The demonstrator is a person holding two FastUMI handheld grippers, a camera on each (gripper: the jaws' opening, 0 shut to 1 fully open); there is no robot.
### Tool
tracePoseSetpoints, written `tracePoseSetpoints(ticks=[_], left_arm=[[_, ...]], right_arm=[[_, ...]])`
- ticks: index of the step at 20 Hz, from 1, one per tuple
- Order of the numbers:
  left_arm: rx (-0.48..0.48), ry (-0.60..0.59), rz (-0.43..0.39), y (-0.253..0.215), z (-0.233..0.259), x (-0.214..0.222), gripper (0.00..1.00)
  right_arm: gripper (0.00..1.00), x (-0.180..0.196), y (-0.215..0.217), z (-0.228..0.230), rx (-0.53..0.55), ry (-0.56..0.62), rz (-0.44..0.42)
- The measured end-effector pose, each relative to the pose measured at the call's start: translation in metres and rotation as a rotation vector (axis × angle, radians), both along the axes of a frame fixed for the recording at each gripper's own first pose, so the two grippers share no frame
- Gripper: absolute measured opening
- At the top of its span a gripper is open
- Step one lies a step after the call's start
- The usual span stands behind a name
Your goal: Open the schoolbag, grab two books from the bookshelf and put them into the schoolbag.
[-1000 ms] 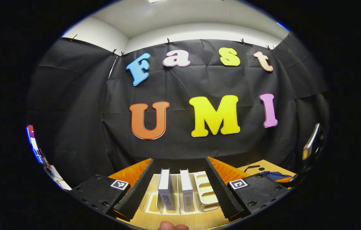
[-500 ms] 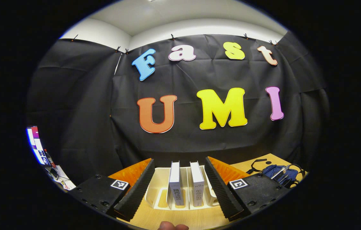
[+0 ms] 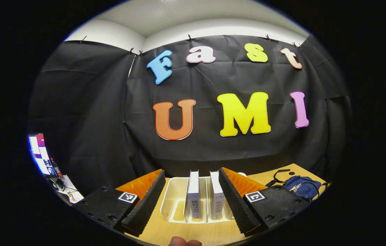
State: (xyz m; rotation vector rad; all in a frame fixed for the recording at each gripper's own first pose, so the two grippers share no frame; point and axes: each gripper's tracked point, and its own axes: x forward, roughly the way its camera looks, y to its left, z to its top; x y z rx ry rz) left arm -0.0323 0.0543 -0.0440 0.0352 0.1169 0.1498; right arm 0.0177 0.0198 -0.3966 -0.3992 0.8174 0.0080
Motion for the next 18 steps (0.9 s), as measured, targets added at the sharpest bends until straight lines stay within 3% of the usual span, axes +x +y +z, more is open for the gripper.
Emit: tracePoseSetpoints(ticks=[1, 3, 6, 8, 10, 14, 18], left_arm=[[-0.001, 0.001, -0.001, -0.001, 0.0, 0.001, 0.98], [0.001, 0.0, -0.001, -0.001, 0.001, 0.002, 0.98], [-0.008, -0.007, 0.0, -0.003, 0.001, 0.005, 0.98], [-0.017, -0.004, 0.001, -0.005, -0.002, 0.006, 0.98], [-0.019, -0.006, -0.001, -0.006, -0.001, 0.008, 0.98], [-0.009, -0.011, -0.017, -0.007, -0.001, 0.015, 0.98], [-0.006, -0.012, -0.039, -0.005, 0.003, 0.031, 0.98]], right_arm=[[0.82, -0.002, 0.0, 0.001, 0.017, 0.006, -0.003], [0.56, -0.003, -0.003, 0.005, 0.048, 0.015, -0.017], [0.29, -0.004, -0.003, 0.011, 0.108, 0.029, -0.023], [0.21, -0.012, -0.008, 0.017, 0.112, 0.044, -0.03], [0.04, -0.011, -0.006, 0.02, 0.153, 0.067, -0.029], [0.0, -0.006, -0.011, 0.046, 0.227, 0.06, -0.012], [0.0, -0.001, -0.03, 0.104, 0.255, -0.023, -0.012]])
